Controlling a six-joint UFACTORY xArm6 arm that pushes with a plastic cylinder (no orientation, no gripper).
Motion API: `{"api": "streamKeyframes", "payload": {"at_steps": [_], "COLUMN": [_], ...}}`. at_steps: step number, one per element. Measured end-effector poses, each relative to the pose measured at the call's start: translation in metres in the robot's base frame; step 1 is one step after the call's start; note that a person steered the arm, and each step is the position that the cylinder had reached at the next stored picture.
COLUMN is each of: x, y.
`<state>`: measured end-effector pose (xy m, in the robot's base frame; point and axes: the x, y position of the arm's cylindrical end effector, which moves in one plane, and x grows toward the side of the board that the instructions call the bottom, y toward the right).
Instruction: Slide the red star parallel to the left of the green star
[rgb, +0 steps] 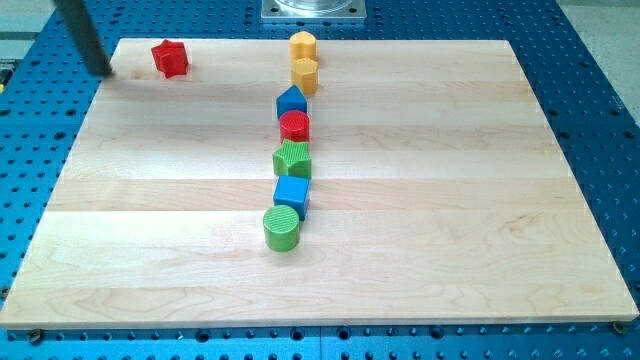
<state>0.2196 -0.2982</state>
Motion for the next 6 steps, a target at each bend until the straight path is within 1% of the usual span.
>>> {"api": "streamKeyframes", "payload": {"at_steps": [1,2,3,4,5,6], "x": [-0.025,0.082,0.077,-0.006,0.044,0.157], "y": [0.088,0.127,0.146,0.119,0.072,0.169]}}
